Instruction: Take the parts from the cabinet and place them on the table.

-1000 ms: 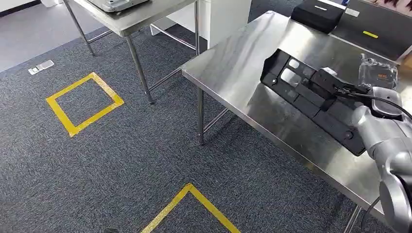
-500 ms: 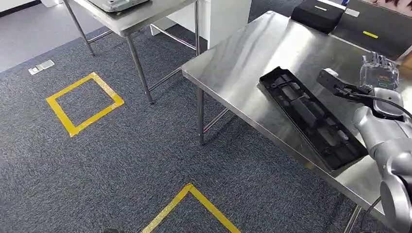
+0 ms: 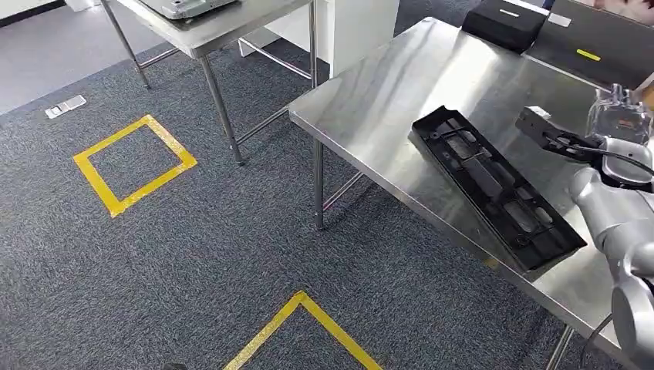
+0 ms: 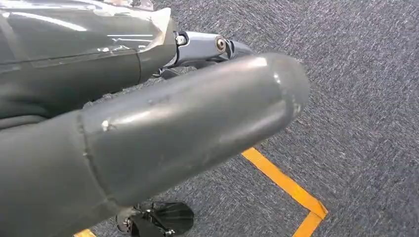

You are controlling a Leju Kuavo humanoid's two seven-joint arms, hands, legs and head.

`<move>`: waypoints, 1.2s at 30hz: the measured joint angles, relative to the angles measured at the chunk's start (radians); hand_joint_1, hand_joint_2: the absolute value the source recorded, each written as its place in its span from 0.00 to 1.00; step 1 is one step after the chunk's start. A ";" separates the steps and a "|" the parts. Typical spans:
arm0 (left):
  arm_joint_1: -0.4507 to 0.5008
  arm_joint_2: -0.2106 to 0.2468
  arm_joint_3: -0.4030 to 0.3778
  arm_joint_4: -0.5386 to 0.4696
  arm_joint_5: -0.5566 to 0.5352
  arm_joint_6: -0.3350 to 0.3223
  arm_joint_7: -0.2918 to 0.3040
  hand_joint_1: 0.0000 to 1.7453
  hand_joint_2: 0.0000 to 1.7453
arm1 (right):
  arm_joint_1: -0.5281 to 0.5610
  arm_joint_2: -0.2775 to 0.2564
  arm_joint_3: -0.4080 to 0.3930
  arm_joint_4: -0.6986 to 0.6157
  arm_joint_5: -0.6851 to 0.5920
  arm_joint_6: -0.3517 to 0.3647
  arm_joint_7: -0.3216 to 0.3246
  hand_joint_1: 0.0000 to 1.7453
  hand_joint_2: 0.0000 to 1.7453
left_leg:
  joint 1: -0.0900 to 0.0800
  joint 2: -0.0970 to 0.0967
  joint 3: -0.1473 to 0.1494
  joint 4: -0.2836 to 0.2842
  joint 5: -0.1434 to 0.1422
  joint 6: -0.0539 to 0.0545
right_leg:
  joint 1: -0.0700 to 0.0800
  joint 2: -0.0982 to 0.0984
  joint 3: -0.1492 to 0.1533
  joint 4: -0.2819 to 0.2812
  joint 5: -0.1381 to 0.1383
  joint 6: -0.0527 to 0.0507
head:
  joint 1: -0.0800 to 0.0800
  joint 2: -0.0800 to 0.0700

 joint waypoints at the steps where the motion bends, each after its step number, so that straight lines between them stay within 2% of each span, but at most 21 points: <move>1: 0.000 0.000 0.000 0.000 0.001 0.000 0.000 0.00 0.00 | -0.003 -0.005 0.000 0.000 0.012 -0.026 0.000 0.00 0.00 | 0.000 0.000 0.000 0.000 0.000 0.000 | 0.000 0.000 0.000 0.000 0.000 0.000 | 0.000 0.000; 4: 0.000 -0.004 0.002 0.000 0.014 -0.002 0.000 0.00 0.00 | -0.004 -0.024 -0.003 -0.010 0.033 -0.122 -0.018 0.00 0.00 | 0.000 0.000 0.000 0.000 0.000 0.000 | 0.000 0.000 0.000 0.000 0.000 0.000 | 0.000 0.000; 7: -0.001 -0.015 0.010 0.000 0.034 -0.002 0.000 0.00 0.00 | 0.025 -0.054 -0.024 -0.042 0.010 -0.243 -0.078 0.00 0.00 | 0.000 -0.001 0.001 0.000 -0.001 0.001 | 0.000 -0.002 0.000 -0.001 0.000 0.000 | 0.000 0.000; 11: -0.002 -0.029 0.019 0.000 0.055 0.001 0.000 0.00 0.00 | 0.168 -0.115 -0.081 -0.134 -0.051 -0.383 -0.140 0.00 0.00 | 0.000 -0.006 0.001 0.000 -0.002 0.003 | 0.000 -0.007 0.002 -0.001 -0.001 0.000 | 0.000 0.000; 13: -0.002 -0.032 0.024 0.000 0.057 0.002 0.000 0.00 0.00 | 0.244 -0.140 -0.109 -0.181 -0.064 -0.412 -0.149 0.00 0.00 | -0.001 -0.006 -0.001 0.000 -0.003 0.004 | 0.000 -0.007 0.002 -0.001 -0.001 0.000 | 0.000 0.000; 16: -0.004 -0.033 0.029 0.000 0.064 0.002 0.000 0.00 0.00 | 0.330 -0.169 -0.142 -0.230 -0.067 -0.414 -0.151 0.00 0.00 | -0.002 -0.004 0.000 0.000 -0.003 0.005 | -0.001 -0.005 0.001 -0.001 -0.001 0.000 | 0.000 0.000; 18: -0.007 -0.035 0.032 -0.001 0.077 0.004 0.000 0.00 0.00 | 0.396 -0.190 -0.164 -0.289 -0.040 -0.416 -0.127 0.00 0.00 | -0.001 -0.005 0.001 0.000 -0.003 0.005 | 0.000 -0.005 0.001 -0.001 -0.001 0.000 | 0.000 0.000; 21: -0.006 -0.041 0.035 -0.002 0.097 0.010 0.000 0.00 0.00 | 0.645 -0.234 -0.268 -0.500 0.041 -0.418 -0.075 0.00 0.00 | 0.002 -0.019 0.004 0.000 -0.005 0.006 | 0.003 -0.019 0.009 -0.003 -0.008 0.005 | 0.000 0.000; 22: -0.005 -0.041 0.035 -0.002 0.100 0.010 0.000 0.00 0.00 | 0.740 -0.237 -0.322 -0.575 0.055 -0.418 -0.075 0.00 0.00 | 0.002 -0.025 0.004 0.000 -0.005 0.008 | 0.003 -0.025 0.012 -0.004 -0.010 0.004 | 0.000 0.000; 23: -0.002 -0.043 0.035 -0.002 0.103 0.011 0.000 0.00 0.00 | 0.884 -0.240 -0.408 -0.687 0.062 -0.419 -0.097 0.00 0.00 | 0.002 -0.034 0.004 0.000 -0.006 0.008 | 0.003 -0.033 0.014 -0.004 -0.014 0.007 | 0.001 0.000; 25: 0.002 -0.045 0.035 -0.002 0.103 0.014 0.000 0.00 0.00 | 1.103 -0.207 -0.584 -0.863 0.041 -0.416 -0.206 0.00 0.00 | 0.002 -0.041 0.000 -0.001 -0.007 0.009 | 0.003 -0.041 0.016 -0.003 -0.016 0.005 | 0.001 0.000; 27: 0.007 -0.045 0.035 -0.002 0.103 0.018 0.000 0.00 0.00 | 1.250 -0.133 -0.785 -1.033 0.007 -0.399 -0.354 0.00 0.00 | 0.002 -0.040 0.001 -0.001 -0.010 0.008 | 0.003 -0.040 0.015 -0.003 -0.018 0.003 | 0.000 0.000; 29: 0.007 -0.047 0.035 -0.002 0.103 0.018 0.000 0.00 0.00 | 1.323 -0.071 -0.934 -1.145 0.018 -0.361 -0.440 0.00 0.00 | 0.002 -0.029 0.004 -0.001 -0.015 0.004 | 0.003 -0.028 0.014 -0.003 -0.018 0.002 | 0.000 0.000; 32: 0.006 -0.049 0.035 -0.002 0.103 0.018 0.000 0.00 0.00 | 1.390 0.036 -1.092 -1.297 0.038 -0.329 -0.547 0.00 0.00 | 0.002 -0.016 0.012 -0.001 -0.019 0.006 | 0.003 -0.018 0.015 -0.003 -0.019 0.001 | 0.000 0.000; 34: 0.006 -0.050 0.036 -0.002 0.103 0.019 0.000 0.00 0.00 | 1.421 0.138 -1.203 -1.410 0.029 -0.290 -0.676 0.00 0.00 | 0.002 -0.012 0.013 -0.001 -0.019 0.005 | 0.002 -0.014 0.014 -0.003 -0.019 0.001 | 0.000 0.000; 36: 0.006 -0.050 0.040 -0.002 0.107 0.020 0.000 0.00 0.00 | 1.426 0.234 -1.331 -1.520 -0.011 -0.214 -0.818 0.00 0.00 | 0.002 -0.011 0.014 -0.001 -0.020 0.004 | 0.002 -0.012 0.014 -0.003 -0.019 0.001 | 0.000 0.000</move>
